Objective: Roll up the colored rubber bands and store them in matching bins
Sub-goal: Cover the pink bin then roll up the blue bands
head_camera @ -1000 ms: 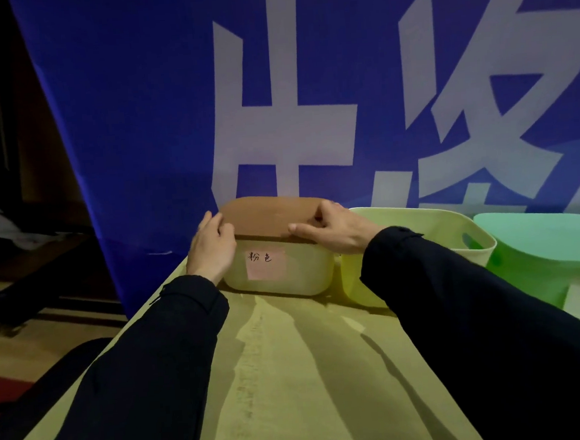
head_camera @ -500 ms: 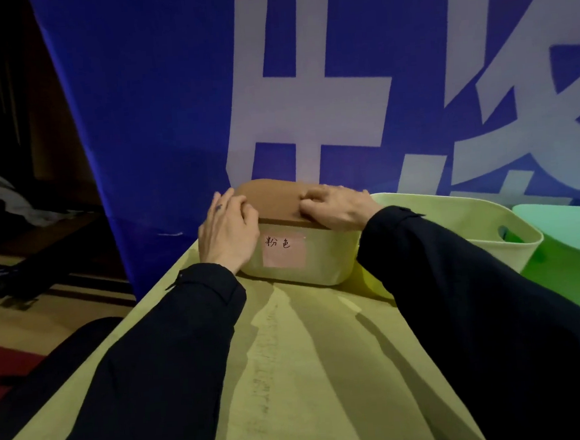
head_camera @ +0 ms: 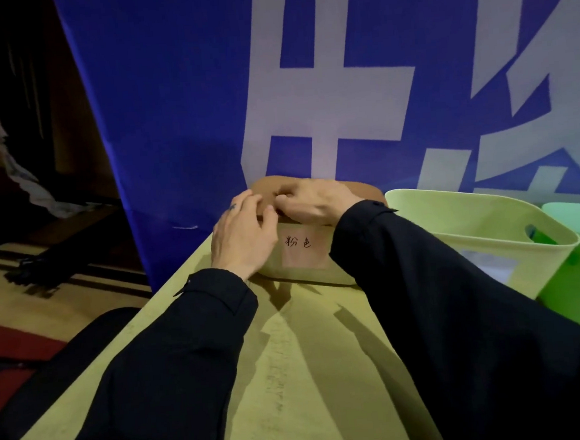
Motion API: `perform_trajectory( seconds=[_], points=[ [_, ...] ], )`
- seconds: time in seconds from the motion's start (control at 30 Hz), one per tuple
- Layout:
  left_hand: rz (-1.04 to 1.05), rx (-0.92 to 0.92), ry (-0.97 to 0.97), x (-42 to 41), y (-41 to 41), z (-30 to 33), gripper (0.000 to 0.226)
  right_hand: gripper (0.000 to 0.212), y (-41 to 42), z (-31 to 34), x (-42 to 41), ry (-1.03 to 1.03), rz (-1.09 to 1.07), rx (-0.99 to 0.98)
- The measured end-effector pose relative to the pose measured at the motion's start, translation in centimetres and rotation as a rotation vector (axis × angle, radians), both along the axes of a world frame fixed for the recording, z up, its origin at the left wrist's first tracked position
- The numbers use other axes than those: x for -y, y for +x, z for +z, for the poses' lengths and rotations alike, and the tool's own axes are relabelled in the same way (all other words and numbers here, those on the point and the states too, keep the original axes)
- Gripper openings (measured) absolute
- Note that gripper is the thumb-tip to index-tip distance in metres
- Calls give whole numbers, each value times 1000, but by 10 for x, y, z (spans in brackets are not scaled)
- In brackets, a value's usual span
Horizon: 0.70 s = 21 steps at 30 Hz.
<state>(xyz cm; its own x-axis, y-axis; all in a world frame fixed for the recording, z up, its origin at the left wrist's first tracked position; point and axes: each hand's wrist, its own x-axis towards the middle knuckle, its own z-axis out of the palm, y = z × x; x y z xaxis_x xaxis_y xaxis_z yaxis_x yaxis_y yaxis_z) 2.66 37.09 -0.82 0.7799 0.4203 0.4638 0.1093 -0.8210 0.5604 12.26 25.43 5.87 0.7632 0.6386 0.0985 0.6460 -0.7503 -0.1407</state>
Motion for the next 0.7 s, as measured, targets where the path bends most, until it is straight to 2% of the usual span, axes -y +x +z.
perform_trajectory(
  seconds=[0.13, 0.27, 0.37, 0.47, 0.7],
  points=[
    [2, -94, 9, -1, 2, 9, 53, 46, -5, 7, -8, -26, -24, 56],
    [13, -253, 26, 4, -10, 18, 56, 35, -25, -12, 14, 182, 0, 148],
    [40, -126, 74, 25, -33, 28, 44, 28, -46, -15, 43, 272, -11, 215],
    [6, 13, 81, 53, -54, 34, 36, 27, -63, -14, 67, 282, -17, 202],
    [-104, 29, -225, 105, -92, 45, 28, 31, -104, -6, 121, 342, -9, 136]
  ],
)
